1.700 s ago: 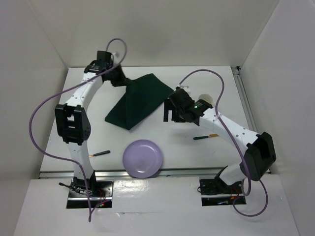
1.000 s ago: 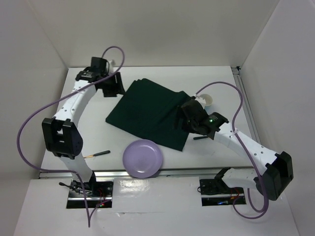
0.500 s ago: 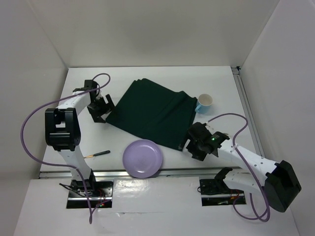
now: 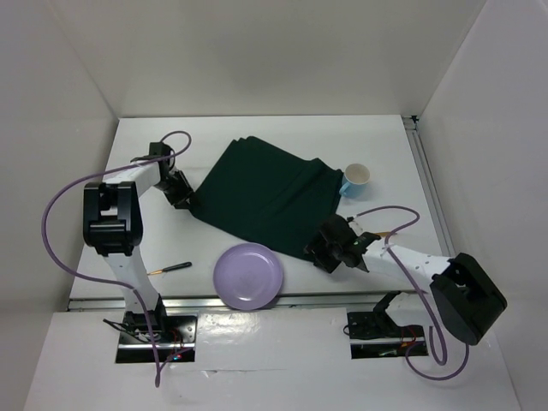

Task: Set the dinner table for one person

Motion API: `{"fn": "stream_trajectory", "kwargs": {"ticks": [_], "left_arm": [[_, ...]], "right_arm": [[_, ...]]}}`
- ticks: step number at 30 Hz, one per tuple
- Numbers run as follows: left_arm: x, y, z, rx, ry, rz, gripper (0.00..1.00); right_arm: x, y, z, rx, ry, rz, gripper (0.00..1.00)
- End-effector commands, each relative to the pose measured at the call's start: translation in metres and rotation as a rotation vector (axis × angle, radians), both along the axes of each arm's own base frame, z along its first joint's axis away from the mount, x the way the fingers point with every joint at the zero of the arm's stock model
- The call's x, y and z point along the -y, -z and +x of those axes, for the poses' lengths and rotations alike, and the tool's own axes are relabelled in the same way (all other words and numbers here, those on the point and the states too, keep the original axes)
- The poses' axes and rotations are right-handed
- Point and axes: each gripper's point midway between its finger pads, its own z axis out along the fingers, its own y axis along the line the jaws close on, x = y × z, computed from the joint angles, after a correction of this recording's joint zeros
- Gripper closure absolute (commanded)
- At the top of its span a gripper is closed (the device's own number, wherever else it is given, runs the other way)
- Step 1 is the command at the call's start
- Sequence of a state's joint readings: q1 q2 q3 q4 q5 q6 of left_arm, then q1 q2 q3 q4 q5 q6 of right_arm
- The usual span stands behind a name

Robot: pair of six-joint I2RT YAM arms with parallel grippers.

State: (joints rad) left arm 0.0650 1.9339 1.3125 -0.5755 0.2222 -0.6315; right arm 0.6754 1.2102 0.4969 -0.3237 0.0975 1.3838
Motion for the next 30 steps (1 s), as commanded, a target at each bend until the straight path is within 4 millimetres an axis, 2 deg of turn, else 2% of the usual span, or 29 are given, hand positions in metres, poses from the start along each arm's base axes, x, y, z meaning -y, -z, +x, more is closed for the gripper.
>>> {"fn": "stream_trajectory", "kwargs": {"ticks": [1,2,3,5,6,8,9,11,12,14,15,16,18,19,22,24,25,27,29,30], "left_arm": [[-0.001,0.007,0.008,0.001,-0.016,-0.003,0.61],[0.000,0.012,0.007,-0.011,-0.016,-0.004,0.67],[0.002,0.015,0.005,-0.019,-0.012,-0.016,0.74],[0.001,0.012,0.015,-0.003,-0.012,-0.015,0.90],[0.003,0.013,0.015,-0.013,-0.009,-0.026,1.00],[0.002,0.004,0.021,-0.002,0.000,-0.023,1.00],[-0.001,0.002,0.025,0.008,-0.005,-0.008,1.00],[-0.014,-0.009,0.025,0.018,-0.035,0.015,1.00],[-0.016,-0.022,0.035,0.059,-0.039,0.027,1.00],[-0.030,-0.046,0.040,0.104,-0.068,0.044,1.00],[-0.041,-0.060,0.044,0.127,-0.093,0.059,1.00],[-0.047,-0.070,0.046,0.144,-0.108,0.070,1.00],[-0.061,-0.098,0.051,0.200,-0.138,0.078,1.00],[-0.061,-0.103,0.049,0.203,-0.138,0.078,1.00],[-0.064,-0.112,0.042,0.222,-0.122,0.084,1.00],[-0.063,-0.112,0.033,0.208,-0.114,0.086,1.00],[-0.063,-0.105,0.019,0.178,-0.108,0.098,1.00],[-0.061,-0.097,0.006,0.162,-0.088,0.104,1.00],[-0.056,-0.085,-0.012,0.131,-0.071,0.090,1.00],[-0.053,-0.080,-0.015,0.126,-0.050,0.078,0.91]], "right_arm": [[0.001,0.009,0.016,0.041,0.070,-0.005,0.38],[0.000,0.008,0.021,0.054,0.075,-0.006,0.44],[0.001,0.009,0.025,0.059,0.083,-0.019,0.64],[0.002,0.014,0.029,0.050,0.073,-0.065,0.83],[-0.001,0.004,0.040,0.074,0.087,-0.075,1.00],[0.001,0.002,0.047,0.079,0.059,-0.133,1.00],[-0.004,-0.013,0.060,0.123,0.064,-0.135,1.00],[-0.005,-0.021,0.069,0.155,0.037,-0.165,1.00],[-0.012,-0.036,0.081,0.205,0.025,-0.155,1.00],[-0.015,-0.051,0.100,0.286,-0.039,-0.193,1.00],[-0.018,-0.055,0.113,0.313,-0.054,-0.204,1.00],[-0.023,-0.077,0.138,0.358,-0.059,-0.169,1.00],[-0.026,-0.092,0.168,0.401,-0.113,-0.176,1.00],[-0.029,-0.104,0.196,0.420,-0.115,-0.157,1.00],[-0.027,-0.108,0.224,0.440,-0.131,-0.208,1.00],[-0.018,-0.105,0.226,0.430,-0.133,-0.218,1.00],[-0.009,-0.086,0.217,0.384,-0.136,-0.230,1.00],[-0.005,-0.080,0.204,0.365,-0.147,-0.226,1.00],[0.005,-0.066,0.179,0.325,-0.169,-0.238,1.00],[0.009,-0.061,0.171,0.304,-0.165,-0.240,1.00]]}}
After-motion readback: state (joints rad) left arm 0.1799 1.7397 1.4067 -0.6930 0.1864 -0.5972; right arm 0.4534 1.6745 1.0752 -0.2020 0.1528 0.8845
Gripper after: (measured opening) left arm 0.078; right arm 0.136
